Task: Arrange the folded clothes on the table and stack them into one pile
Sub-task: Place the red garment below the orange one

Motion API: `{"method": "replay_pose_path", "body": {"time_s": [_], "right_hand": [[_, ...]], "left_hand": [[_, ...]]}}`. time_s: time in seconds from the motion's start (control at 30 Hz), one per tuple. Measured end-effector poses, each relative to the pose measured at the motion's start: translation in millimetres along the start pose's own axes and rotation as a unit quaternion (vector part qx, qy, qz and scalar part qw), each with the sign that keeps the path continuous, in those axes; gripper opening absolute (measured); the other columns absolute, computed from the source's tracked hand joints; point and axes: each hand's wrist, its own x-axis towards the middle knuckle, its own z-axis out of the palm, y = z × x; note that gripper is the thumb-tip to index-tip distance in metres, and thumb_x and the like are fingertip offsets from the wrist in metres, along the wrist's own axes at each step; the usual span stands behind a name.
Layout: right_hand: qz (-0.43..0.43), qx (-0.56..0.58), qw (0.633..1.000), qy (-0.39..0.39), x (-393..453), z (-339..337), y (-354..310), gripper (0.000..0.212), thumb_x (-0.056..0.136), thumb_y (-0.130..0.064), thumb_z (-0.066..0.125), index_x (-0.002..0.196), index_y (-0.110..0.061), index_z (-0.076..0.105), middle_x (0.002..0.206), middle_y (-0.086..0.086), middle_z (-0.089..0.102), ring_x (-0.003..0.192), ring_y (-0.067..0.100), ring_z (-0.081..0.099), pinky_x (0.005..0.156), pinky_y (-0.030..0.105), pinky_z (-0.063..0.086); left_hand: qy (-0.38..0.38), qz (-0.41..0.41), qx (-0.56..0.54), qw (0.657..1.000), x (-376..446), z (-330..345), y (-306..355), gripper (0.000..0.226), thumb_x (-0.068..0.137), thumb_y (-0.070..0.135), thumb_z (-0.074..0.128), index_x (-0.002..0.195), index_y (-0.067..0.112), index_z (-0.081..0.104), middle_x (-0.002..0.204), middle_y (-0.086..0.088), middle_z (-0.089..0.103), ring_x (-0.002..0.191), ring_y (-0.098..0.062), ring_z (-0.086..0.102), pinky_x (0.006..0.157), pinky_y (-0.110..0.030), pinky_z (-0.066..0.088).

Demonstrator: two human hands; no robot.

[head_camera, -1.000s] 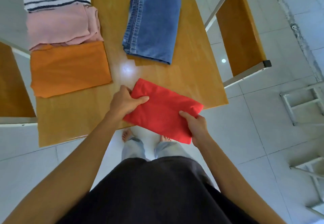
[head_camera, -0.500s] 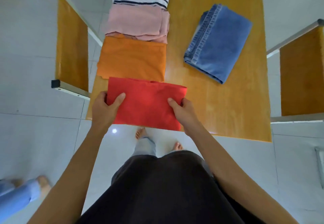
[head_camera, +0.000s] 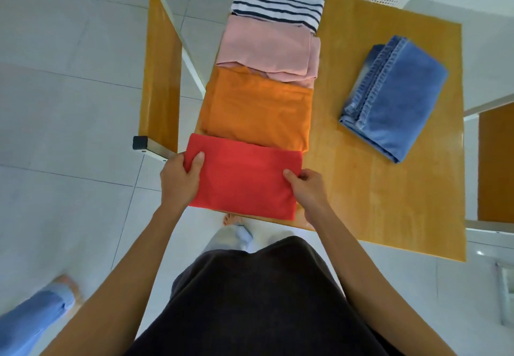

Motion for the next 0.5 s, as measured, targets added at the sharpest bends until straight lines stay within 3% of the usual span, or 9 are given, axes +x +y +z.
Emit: {"method": "replay_pose_path", "body": {"time_s": [0.13,0.27,0.5], "right_hand": [[-0.002,-0.008,0.999,0.05,-5,3,7,0.037,0.085,-0.039,0.074,0.088,-0.003,0.067,0.084,0.013,0.072,0.074,0.021,0.063,0.07,0.045,0.054],[-0.025,-0.011,0.997,0.067,-6,6,2,0.037,0.085,-0.04,0.074,0.084,-0.005,0.065,0.076,0.007,0.066,0.069,0.019,0.059,0.061,0.037,0.047],[-0.055,-0.061,0.996,0.037,-4,1,-5,0.035,0.089,-0.038,0.071,0.086,-0.004,0.066,0.075,0.003,0.063,0.068,0.016,0.058,0.053,0.027,0.041]], "left_hand": [[-0.025,0.023,0.003,0.999,10,1,-3,0.052,0.097,0.056,0.047,0.108,0.009,0.065,0.099,-0.008,0.069,0.091,-0.026,0.063,0.084,-0.041,0.051],[-0.019,0.018,0.008,1.0,15,3,-2,0.051,0.097,0.057,0.046,0.105,0.01,0.064,0.097,-0.006,0.067,0.087,-0.022,0.061,0.078,-0.034,0.047],[0.024,0.034,0.029,0.999,17,2,9,0.043,0.096,0.043,0.054,0.124,0.012,0.06,0.118,-0.009,0.061,0.108,-0.028,0.058,0.09,-0.041,0.049]]}}
